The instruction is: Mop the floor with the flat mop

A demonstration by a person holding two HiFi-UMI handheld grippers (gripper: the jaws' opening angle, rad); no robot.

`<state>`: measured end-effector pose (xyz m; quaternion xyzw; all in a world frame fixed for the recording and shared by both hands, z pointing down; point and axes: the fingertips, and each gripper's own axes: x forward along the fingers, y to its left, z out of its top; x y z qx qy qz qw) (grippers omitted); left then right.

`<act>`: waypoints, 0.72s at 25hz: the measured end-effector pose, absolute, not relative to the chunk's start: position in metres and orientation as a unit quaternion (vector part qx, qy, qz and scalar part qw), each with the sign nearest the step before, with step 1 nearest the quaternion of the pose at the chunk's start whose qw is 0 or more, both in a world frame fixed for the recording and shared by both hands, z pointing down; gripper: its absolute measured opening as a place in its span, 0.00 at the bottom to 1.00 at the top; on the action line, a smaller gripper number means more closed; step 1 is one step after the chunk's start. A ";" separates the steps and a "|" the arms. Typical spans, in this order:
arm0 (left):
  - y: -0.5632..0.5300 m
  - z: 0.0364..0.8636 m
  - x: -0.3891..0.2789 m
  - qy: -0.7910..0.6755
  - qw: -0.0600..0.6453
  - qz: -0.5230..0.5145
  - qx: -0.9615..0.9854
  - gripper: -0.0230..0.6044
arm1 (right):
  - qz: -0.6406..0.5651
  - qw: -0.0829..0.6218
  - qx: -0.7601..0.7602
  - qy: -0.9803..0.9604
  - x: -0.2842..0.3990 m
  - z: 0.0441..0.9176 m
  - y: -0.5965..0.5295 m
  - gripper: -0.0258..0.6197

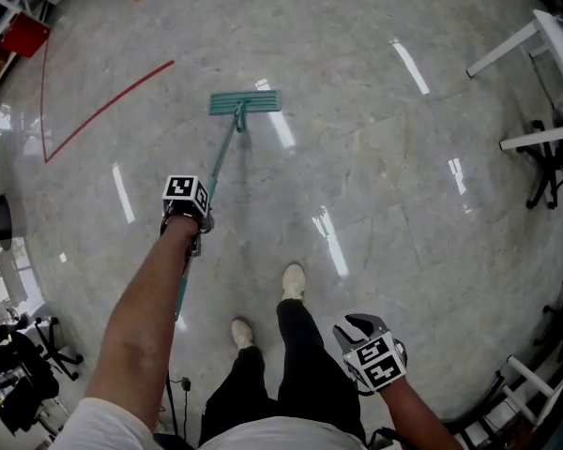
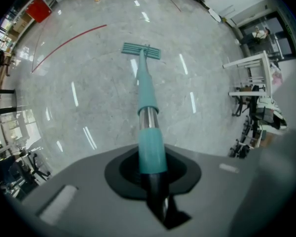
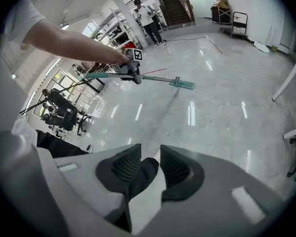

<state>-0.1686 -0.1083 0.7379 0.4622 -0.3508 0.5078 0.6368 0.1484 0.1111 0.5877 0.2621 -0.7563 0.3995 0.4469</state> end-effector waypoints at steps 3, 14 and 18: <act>-0.101 0.736 -0.167 -0.355 0.637 0.500 0.466 0.13 | 0.403 0.443 0.261 -0.757 0.142 0.585 0.109 0.23; -0.033 0.710 -0.177 -0.353 0.632 0.479 0.496 0.13 | 0.362 0.438 0.259 -0.781 0.108 0.581 0.110 0.23; 0.006 0.699 -0.187 -0.347 0.633 0.473 0.505 0.13 | 0.361 0.432 0.255 -0.786 0.087 0.575 0.119 0.23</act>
